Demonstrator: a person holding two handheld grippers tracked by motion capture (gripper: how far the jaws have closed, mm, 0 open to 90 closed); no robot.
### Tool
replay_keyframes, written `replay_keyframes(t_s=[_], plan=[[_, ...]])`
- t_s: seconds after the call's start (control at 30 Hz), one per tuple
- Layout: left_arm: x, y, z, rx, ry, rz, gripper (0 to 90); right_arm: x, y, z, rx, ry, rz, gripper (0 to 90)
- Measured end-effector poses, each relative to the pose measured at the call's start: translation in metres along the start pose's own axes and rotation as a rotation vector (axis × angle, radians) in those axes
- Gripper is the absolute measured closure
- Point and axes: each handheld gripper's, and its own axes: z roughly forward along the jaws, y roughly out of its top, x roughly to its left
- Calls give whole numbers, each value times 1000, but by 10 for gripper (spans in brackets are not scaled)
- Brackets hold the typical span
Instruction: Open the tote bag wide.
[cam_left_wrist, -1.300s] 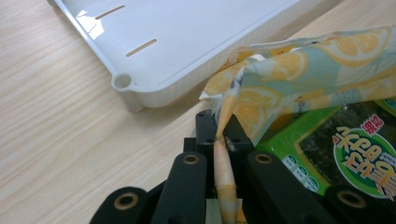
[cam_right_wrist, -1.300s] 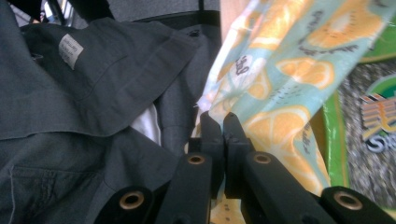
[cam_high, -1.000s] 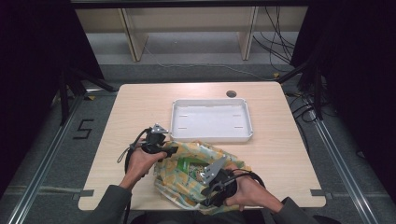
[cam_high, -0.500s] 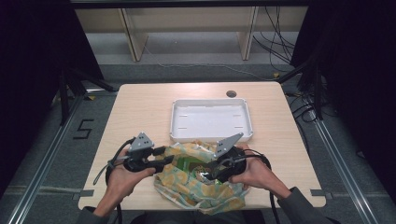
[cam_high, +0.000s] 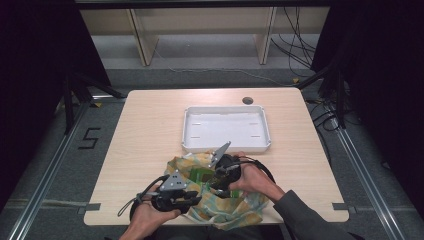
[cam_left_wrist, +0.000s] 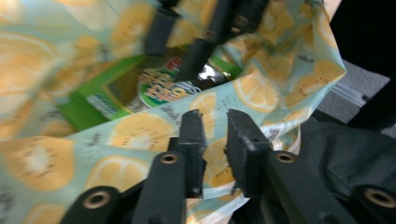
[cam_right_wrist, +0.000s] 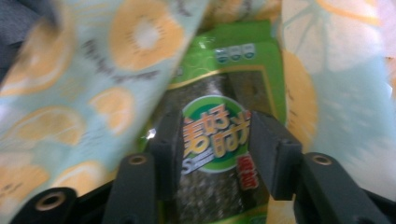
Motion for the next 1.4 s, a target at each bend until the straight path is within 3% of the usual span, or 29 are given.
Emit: replay_keyframes(t_s=[0.17, 0.3, 0.4, 0.47, 0.5, 0.53, 0.57, 0.67, 0.7, 0.73, 0.8, 0.83, 0.87, 0.93, 1.07, 1.13, 1.17, 1.2, 1.4], plan=[[-4, -6, 15, 65, -5, 28, 841, -13, 3, 8, -3, 10, 37, 427], [-3, -12, 31, 126, -5, 43, 850, -23, 4, 11, -3, 7, 52, 391], [-3, -14, 38, 139, -5, 16, 851, -29, 4, 14, -8, 10, 40, 385], [-3, -14, 41, 147, 0, 19, 850, -30, 5, 17, -9, 17, 46, 379], [-1, -13, 41, 165, -6, 49, 851, -29, 6, 19, -11, 22, 47, 378], [-2, -14, 43, 165, -4, 44, 852, -28, 7, 19, -10, 35, 41, 378], [0, -14, 43, 194, -2, 65, 854, -28, 8, 21, -6, 27, 35, 378], [-1, -14, 47, 203, -8, 66, 858, -28, 10, 25, 5, 33, 19, 373], [-1, -14, 49, 200, -8, 53, 859, -27, 11, 26, 1, 50, 36, 372], [0, -14, 50, 212, -14, 71, 859, -27, 12, 28, 2, 50, 32, 371], [0, -14, 51, 208, -4, 60, 860, -28, 14, 29, 3, 50, 37, 364], [1, -13, 51, 210, -5, 71, 859, -29, 15, 29, 2, 70, 39, 363], [2, -13, 51, 209, -6, 79, 860, -29, 15, 30, 2, 54, 45, 362], [2, -12, 51, 208, -7, 77, 860, -31, 16, 30, -4, 71, 42, 351], [2, -13, 51, 207, -3, 71, 861, -35, 16, 30, -21, 79, 81, 350], [1, -13, 50, 204, -4, 54, 861, -36, 16, 30, -33, 84, 60, 347], [1, -13, 50, 204, -4, 56, 861, -34, 17, 30, -30, 85, 73, 349], [1, -13, 50, 205, -3, 58, 861, -34, 17, 31, -39, 94, 52, 350], [2, -13, 50, 207, -4, 71, 862, -33, 22, 37, -31, 101, 51, 339]])
